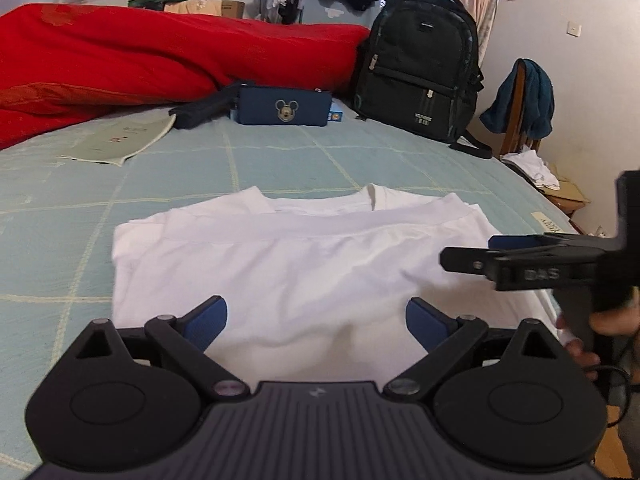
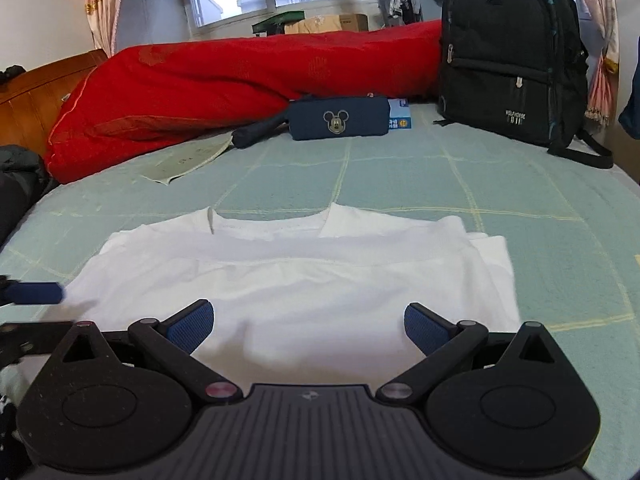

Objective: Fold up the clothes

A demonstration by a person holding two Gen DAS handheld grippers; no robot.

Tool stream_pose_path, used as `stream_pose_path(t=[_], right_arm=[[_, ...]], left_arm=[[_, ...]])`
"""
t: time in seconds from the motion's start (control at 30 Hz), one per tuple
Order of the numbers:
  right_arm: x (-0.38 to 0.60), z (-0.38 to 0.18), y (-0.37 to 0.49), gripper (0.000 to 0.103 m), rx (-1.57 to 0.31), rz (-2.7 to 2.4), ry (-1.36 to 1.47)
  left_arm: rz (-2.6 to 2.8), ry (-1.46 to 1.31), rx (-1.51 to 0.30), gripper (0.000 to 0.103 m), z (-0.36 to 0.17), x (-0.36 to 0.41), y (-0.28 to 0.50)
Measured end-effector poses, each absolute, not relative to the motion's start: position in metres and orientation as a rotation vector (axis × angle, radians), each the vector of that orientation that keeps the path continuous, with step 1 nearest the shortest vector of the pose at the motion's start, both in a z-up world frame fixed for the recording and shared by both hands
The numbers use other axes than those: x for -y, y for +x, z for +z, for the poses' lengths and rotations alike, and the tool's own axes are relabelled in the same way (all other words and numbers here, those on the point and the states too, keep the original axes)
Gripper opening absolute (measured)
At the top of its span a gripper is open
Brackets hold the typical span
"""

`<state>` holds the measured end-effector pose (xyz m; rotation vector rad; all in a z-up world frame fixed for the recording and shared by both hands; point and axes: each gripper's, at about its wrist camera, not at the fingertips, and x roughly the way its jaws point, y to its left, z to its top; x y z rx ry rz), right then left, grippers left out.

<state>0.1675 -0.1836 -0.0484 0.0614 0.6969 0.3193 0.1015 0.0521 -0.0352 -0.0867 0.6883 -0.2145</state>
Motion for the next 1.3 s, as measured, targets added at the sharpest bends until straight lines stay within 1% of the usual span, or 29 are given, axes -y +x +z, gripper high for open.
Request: stream_pose_path(t=[0.17,0.33,0.47,0.57,0.73,0.83,1.03,1.17,1.3], right_arm=[[0.178,-0.067,0.182,0.103,-0.741,0.292,0.061],[0.178,-0.068,0.185,0.103,-0.766,0.275,0.107],[0.177,-0.070,0.181,0.103,-0.750,0.294,0.076],[0.174,-0.066,0.178,0.103,-0.759,0.316,0.013],[0.173,-0.047,0.159,0.103,-0.753,0.332,0.045],[0.173,-0.041,0.143,0.103,-0.737,0.337,0.037],[0.176,-0.038,0.128,0.103,-0.774,0.300,0.030],[0.179,-0.037,0.124,0.103,-0.775,0.291,0.039],[0.178,-0.034,0.121,0.103,-0.769,0.295,0.040]], left_arm=[[-0.197,-0.078,-0.699,0.096,-0.036,-0.056,0.100],[-0.199,-0.078,-0.700,0.096,-0.036,-0.054,0.098],[-0.205,-0.067,-0.692,0.096,-0.033,-0.052,0.093],[-0.199,-0.063,-0.687,0.096,-0.030,-0.052,0.089],[-0.199,-0.063,-0.691,0.096,-0.029,-0.053,0.086],[-0.201,-0.052,-0.709,0.096,-0.034,-0.051,0.082],[-0.215,-0.051,-0.777,0.096,-0.056,-0.050,0.072],[-0.212,-0.109,-0.843,0.096,-0.075,-0.059,0.072],[-0.218,-0.127,-0.831,0.096,-0.073,-0.064,0.068]])
